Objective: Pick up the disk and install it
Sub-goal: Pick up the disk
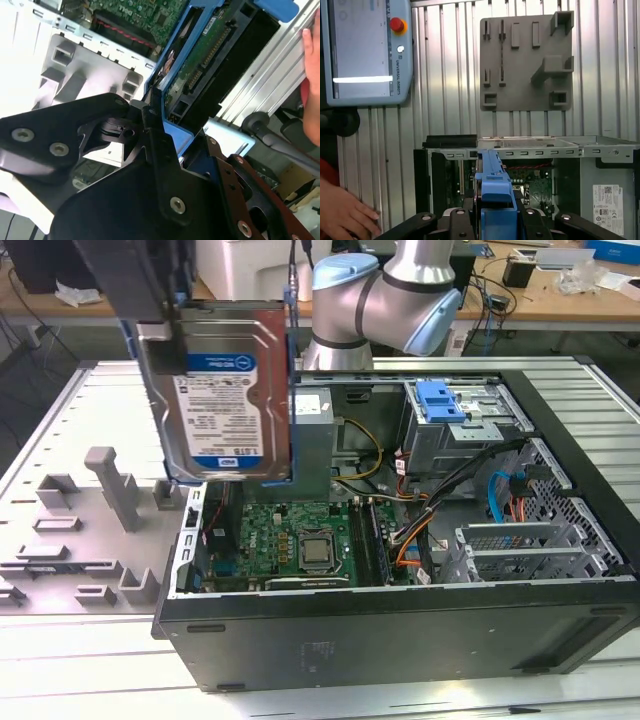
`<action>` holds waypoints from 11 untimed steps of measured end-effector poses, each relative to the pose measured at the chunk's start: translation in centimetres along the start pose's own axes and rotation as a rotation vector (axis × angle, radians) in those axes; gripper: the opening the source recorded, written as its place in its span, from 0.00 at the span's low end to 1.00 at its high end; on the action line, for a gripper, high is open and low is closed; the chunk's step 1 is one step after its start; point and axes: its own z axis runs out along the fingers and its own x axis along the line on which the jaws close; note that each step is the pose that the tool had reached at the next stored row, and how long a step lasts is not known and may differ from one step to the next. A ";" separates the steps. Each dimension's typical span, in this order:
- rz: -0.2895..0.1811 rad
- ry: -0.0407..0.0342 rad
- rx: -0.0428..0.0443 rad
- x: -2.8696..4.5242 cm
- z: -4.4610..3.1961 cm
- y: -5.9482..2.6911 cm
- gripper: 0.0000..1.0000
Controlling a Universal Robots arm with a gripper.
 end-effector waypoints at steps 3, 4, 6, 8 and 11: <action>0.000 0.0000 0.0000 -0.02 0.00 -1.23 0.37; -0.001 0.0000 0.0001 -0.02 0.01 -1.65 0.37; -0.001 0.0000 0.0001 -0.03 0.01 -2.44 0.37; -0.001 0.0000 0.0001 -0.03 0.01 -3.24 0.37; -0.002 0.0000 0.0002 -0.02 0.02 -4.28 0.37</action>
